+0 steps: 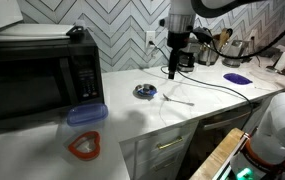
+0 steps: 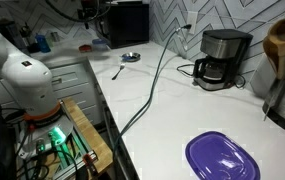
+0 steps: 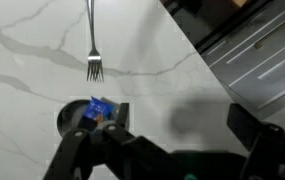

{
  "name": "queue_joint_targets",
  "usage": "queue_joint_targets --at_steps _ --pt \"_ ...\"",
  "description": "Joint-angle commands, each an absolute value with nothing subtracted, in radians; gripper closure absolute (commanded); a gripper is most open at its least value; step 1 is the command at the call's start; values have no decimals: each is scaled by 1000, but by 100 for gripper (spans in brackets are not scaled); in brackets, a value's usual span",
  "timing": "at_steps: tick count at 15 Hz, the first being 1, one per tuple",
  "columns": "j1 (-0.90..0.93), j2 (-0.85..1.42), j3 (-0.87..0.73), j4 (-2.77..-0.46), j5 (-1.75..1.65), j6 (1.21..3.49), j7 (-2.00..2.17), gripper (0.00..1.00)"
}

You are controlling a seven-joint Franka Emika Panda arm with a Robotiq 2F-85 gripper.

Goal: Open the microwave door fully

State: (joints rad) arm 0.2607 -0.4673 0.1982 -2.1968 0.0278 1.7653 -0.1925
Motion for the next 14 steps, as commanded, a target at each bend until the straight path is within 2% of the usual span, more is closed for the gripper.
queue_joint_targets --at_steps 1,5,6,14 --pt "314 -472 190 -2226 109 1946 -257 0" --pt "374 -443 151 -2259 269 2134 -385 0" --pt "337 -446 186 -2221 195 2068 -309 0" --pt "351 -426 176 -2226 227 2122 -349 0"
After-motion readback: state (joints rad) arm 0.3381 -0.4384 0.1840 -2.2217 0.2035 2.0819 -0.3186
